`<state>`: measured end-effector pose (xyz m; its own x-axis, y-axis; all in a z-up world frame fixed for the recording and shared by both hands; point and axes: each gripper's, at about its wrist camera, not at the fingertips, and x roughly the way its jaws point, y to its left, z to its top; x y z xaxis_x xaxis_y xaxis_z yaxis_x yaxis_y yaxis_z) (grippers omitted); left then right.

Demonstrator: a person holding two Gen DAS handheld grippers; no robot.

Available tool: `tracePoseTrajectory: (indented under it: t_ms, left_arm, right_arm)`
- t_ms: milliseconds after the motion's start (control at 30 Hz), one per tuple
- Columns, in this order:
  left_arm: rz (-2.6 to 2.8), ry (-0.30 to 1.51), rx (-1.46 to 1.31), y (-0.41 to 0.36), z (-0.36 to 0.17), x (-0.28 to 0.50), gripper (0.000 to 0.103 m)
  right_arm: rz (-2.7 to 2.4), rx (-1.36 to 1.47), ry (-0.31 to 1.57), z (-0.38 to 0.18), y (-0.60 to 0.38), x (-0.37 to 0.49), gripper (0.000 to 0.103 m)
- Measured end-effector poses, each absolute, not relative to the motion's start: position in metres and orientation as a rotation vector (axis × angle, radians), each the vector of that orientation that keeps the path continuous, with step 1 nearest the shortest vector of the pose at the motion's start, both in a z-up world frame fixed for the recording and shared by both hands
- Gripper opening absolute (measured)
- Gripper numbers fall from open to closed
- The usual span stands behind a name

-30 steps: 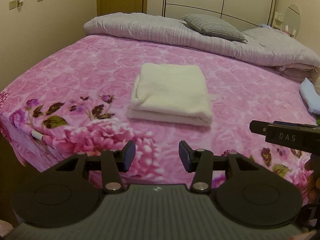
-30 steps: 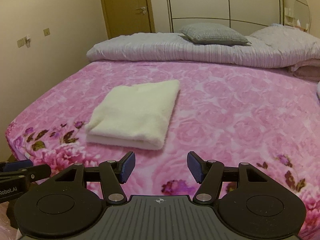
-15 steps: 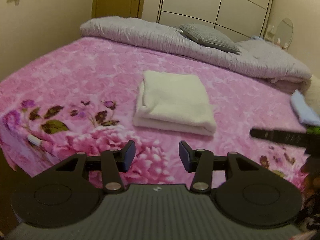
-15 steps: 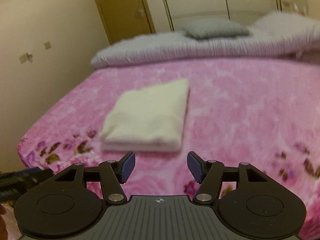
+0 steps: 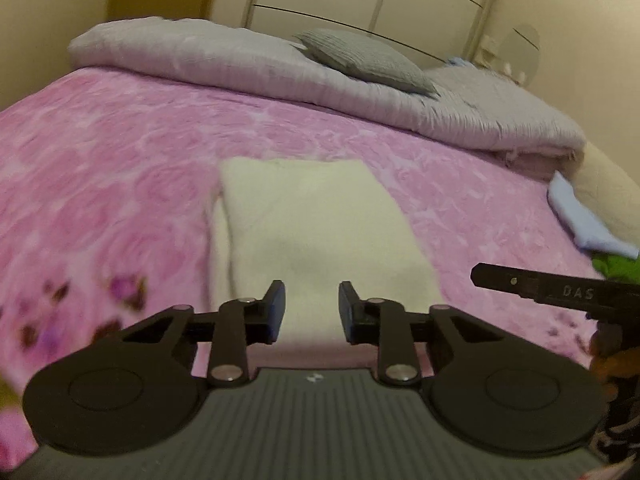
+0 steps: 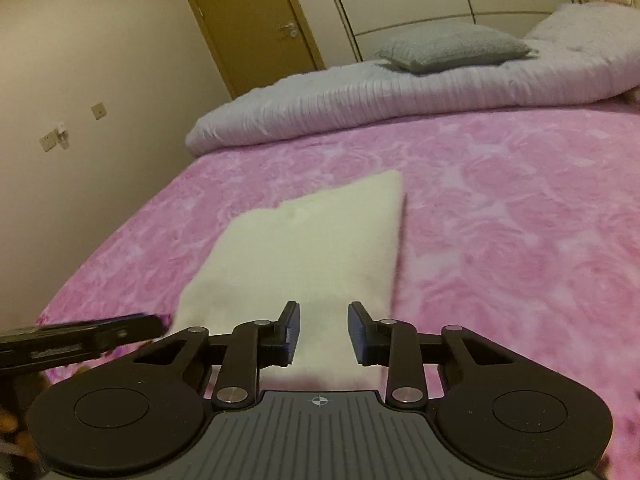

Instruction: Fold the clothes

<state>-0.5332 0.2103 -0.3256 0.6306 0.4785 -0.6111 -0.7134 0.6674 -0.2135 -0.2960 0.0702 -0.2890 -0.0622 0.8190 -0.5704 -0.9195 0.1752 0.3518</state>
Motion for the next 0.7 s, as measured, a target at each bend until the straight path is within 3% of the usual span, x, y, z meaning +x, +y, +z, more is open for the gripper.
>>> tracePoseTrajectory:
  t_ms: [167, 300, 433, 700]
  left_arm:
    - [0.672, 0.643, -0.434, 0.240, -0.373, -0.522, 0.003]
    - [0.631, 0.524, -0.602, 0.248, -0.394, -0.553, 0.003]
    - [0.641, 0.499, -0.585, 0.248, -0.368, -0.560, 0.003]
    - [0.646, 0.429, -0.465, 0.288, -0.338, -0.522, 0.006]
  right_arm:
    - [1.428, -0.237, 0.825, -0.328, 0.102, -0.293, 0.031]
    - [1.439, -0.326, 0.821, -0.353, 0.097, -0.293, 0.031]
    - [1.460, -0.340, 0.926, -0.343, 0.094, -0.274, 0.031]
    - [1.478, -0.237, 0.757, -0.302, 0.139, -0.260, 0.032]
